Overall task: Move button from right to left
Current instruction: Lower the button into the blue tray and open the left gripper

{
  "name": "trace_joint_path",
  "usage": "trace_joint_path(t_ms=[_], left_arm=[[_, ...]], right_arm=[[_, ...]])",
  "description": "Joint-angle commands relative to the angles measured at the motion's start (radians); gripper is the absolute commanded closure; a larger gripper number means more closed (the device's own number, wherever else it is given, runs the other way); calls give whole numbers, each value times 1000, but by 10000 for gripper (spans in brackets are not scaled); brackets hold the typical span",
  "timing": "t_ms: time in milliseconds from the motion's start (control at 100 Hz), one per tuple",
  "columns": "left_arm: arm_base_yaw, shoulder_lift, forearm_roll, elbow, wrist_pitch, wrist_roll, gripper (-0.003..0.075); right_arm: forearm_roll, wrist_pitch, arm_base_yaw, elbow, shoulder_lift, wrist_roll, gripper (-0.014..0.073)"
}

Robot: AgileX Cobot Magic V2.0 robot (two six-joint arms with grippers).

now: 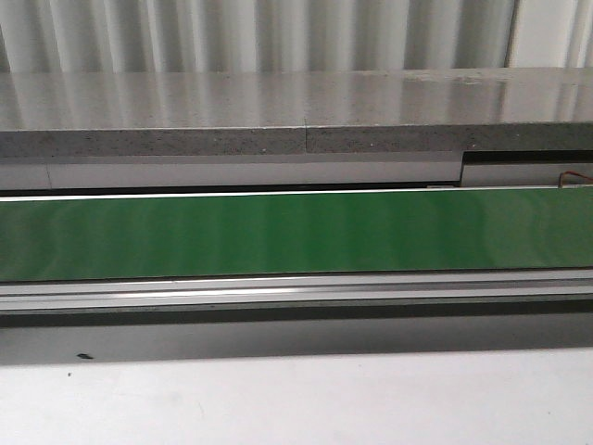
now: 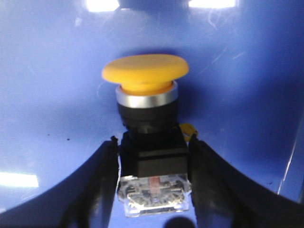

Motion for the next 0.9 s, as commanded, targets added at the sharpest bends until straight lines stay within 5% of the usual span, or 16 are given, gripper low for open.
trace_joint_path(t_ms=[0, 200, 680, 890], left_arm=[[2, -45, -3, -21, 0, 4, 317], [2, -56, -9, -23, -11, -1, 307], [2, -292, -122, 12, -142, -163, 741], [-14, -448, -244, 156, -289, -174, 741]], right_arm=[[-2, -78, 0, -25, 8, -9, 661], [-2, -78, 0, -25, 8, -9, 661], [-2, -78, 0, -25, 8, -9, 661], [-2, -78, 0, -25, 8, -9, 661]])
